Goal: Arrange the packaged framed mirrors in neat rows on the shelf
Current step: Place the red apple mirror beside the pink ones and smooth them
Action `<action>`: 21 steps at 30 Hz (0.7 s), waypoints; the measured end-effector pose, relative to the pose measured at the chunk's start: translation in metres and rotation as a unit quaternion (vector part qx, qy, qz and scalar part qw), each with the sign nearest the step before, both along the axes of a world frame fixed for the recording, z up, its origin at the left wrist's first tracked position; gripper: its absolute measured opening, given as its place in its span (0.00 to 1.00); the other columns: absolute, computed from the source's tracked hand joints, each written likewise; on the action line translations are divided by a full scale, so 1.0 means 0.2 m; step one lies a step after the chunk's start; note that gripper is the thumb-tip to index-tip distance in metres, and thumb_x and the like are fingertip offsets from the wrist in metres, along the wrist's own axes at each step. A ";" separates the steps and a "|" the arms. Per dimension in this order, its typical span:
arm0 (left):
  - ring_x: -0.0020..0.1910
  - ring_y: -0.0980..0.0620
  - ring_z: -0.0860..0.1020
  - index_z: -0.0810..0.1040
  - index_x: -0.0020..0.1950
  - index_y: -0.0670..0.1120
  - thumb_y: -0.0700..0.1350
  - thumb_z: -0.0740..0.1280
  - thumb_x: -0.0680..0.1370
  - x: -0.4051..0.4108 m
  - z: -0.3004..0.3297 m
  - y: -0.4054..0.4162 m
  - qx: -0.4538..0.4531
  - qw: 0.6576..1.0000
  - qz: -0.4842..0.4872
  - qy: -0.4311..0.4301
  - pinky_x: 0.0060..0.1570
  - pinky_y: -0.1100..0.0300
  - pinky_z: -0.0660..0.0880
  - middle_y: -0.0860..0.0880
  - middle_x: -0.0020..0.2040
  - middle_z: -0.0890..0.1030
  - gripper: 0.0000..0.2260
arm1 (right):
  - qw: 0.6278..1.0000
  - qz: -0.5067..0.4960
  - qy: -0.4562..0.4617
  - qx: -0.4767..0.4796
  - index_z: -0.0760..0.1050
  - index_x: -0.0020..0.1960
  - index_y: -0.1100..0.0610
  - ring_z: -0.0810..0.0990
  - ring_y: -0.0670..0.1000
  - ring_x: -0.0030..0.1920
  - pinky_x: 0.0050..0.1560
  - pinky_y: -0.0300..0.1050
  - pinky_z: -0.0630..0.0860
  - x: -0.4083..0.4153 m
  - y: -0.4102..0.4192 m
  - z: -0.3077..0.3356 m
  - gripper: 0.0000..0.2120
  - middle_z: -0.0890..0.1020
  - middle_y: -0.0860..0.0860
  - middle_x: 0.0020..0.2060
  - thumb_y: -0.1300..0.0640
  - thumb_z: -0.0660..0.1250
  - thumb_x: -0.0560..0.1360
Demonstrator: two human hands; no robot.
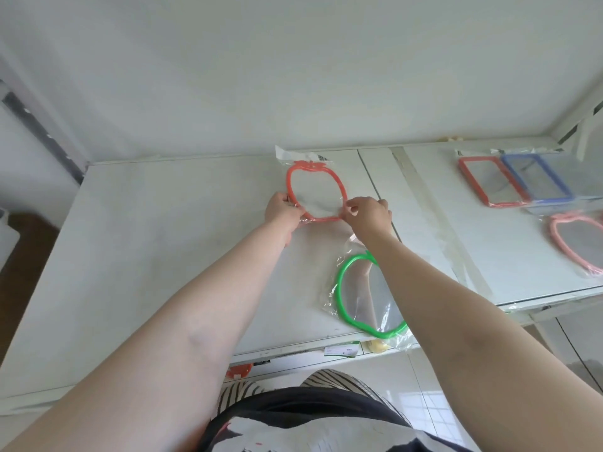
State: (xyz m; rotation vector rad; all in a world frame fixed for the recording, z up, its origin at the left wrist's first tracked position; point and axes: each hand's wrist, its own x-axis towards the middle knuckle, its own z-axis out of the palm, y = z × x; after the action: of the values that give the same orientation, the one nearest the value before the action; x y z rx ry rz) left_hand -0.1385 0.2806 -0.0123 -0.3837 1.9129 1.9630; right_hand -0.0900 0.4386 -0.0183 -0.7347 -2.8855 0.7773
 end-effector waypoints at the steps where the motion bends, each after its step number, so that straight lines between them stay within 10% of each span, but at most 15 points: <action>1: 0.54 0.39 0.80 0.70 0.53 0.43 0.29 0.64 0.75 0.00 0.02 -0.03 -0.004 1.000 0.011 0.007 0.52 0.51 0.79 0.42 0.51 0.76 0.12 | 1.000 -0.002 0.011 -0.005 0.77 0.61 0.50 0.69 0.57 0.61 0.57 0.49 0.69 -0.01 -0.02 0.02 0.16 0.82 0.52 0.54 0.48 0.66 0.75; 5: 0.47 0.41 0.81 0.70 0.60 0.39 0.30 0.64 0.75 0.00 0.11 -0.18 0.016 0.999 0.031 0.012 0.50 0.56 0.78 0.40 0.52 0.77 0.14 | 0.988 -0.046 0.067 -0.132 0.70 0.67 0.57 0.74 0.55 0.58 0.53 0.47 0.72 -0.04 -0.14 0.09 0.25 0.80 0.53 0.54 0.49 0.69 0.74; 11: 0.38 0.47 0.80 0.69 0.57 0.41 0.31 0.65 0.76 0.12 0.22 -0.36 0.055 0.998 -0.009 0.016 0.57 0.50 0.78 0.38 0.50 0.78 0.12 | 0.872 -0.136 0.154 -0.445 0.77 0.55 0.65 0.80 0.50 0.30 0.43 0.44 0.82 0.04 -0.34 0.21 0.10 0.80 0.53 0.33 0.64 0.68 0.74; 15: 0.40 0.48 0.80 0.71 0.60 0.42 0.33 0.67 0.75 0.21 0.30 -0.46 0.054 0.998 -0.018 0.023 0.44 0.59 0.79 0.42 0.51 0.79 0.15 | 0.841 -0.167 0.183 -0.482 0.77 0.55 0.64 0.81 0.46 0.25 0.33 0.37 0.81 0.20 -0.41 0.26 0.11 0.80 0.55 0.34 0.67 0.68 0.73; 21: 0.48 0.45 0.79 0.66 0.72 0.44 0.30 0.64 0.76 0.35 0.37 -0.60 0.064 0.993 -0.089 0.038 0.51 0.56 0.77 0.42 0.51 0.78 0.26 | 0.840 -0.224 0.170 -0.463 0.79 0.56 0.61 0.83 0.47 0.28 0.36 0.36 0.81 0.63 -0.48 0.28 0.12 0.83 0.55 0.35 0.65 0.70 0.72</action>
State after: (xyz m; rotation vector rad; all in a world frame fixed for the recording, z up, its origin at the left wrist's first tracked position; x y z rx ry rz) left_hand -0.0680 0.1613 0.0609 -0.0998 1.7856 1.9936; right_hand 0.0361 0.3424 0.0368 -1.1108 -1.7752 1.9724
